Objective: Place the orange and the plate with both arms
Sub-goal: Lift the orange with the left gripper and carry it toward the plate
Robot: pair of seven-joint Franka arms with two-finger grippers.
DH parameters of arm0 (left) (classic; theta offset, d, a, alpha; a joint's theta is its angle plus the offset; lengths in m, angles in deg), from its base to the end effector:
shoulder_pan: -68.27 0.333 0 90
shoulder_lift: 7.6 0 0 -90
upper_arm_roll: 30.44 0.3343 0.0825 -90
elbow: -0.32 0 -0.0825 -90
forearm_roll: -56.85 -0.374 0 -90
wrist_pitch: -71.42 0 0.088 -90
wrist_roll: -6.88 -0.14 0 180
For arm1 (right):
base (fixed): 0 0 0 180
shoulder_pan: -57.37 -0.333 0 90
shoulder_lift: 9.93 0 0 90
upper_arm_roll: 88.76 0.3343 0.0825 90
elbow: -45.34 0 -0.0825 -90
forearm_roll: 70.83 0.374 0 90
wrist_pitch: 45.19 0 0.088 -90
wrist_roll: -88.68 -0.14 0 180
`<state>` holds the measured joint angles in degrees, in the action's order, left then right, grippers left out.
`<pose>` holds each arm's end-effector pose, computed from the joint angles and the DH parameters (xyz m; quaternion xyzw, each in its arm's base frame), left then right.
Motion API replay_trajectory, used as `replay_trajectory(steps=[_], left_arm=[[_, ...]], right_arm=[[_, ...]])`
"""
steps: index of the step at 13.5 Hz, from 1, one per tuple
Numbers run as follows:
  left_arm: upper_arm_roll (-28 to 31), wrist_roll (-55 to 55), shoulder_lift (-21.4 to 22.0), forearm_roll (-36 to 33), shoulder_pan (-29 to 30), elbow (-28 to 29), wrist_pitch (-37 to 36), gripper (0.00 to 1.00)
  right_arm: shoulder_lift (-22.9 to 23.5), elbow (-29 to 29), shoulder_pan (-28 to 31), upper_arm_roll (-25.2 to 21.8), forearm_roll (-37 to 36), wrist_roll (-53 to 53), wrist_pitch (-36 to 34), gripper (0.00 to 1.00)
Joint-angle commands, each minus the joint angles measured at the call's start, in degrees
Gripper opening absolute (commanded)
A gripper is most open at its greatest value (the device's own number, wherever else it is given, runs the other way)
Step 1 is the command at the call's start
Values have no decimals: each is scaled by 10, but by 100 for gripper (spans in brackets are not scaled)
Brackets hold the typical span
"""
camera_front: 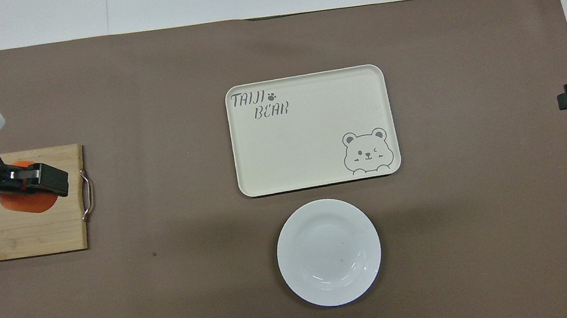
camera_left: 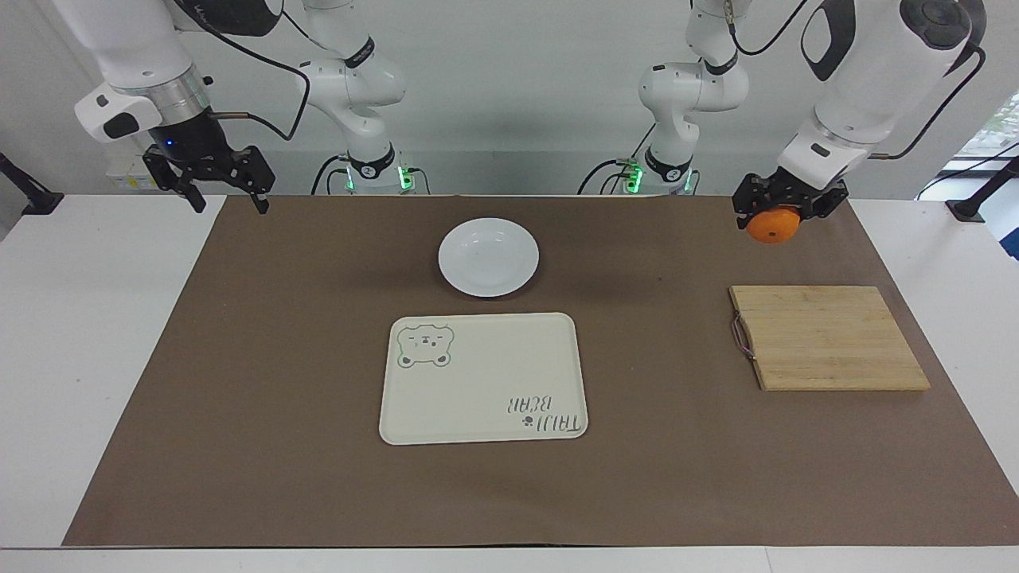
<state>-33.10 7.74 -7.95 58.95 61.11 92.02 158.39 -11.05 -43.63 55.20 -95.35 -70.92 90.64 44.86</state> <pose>0.5278 -0.0966 0.5887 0.9958 -0.0782 -0.0458 0.0143 0.5383 -0.0425 0.6287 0.9996 -0.0215 0.0191 0.0007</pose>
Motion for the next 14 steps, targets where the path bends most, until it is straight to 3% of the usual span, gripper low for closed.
replay_trajectory(steps=[1,14], left_arm=[[7,-6,5,1,-47,-7,-22,0],[5,-1,1,-30,-258,-3,0,0]], right_arm=[[-5,-5,1,0,-10,11,-3,100],[-5,-5,1,0,-10,11,-3,100]])
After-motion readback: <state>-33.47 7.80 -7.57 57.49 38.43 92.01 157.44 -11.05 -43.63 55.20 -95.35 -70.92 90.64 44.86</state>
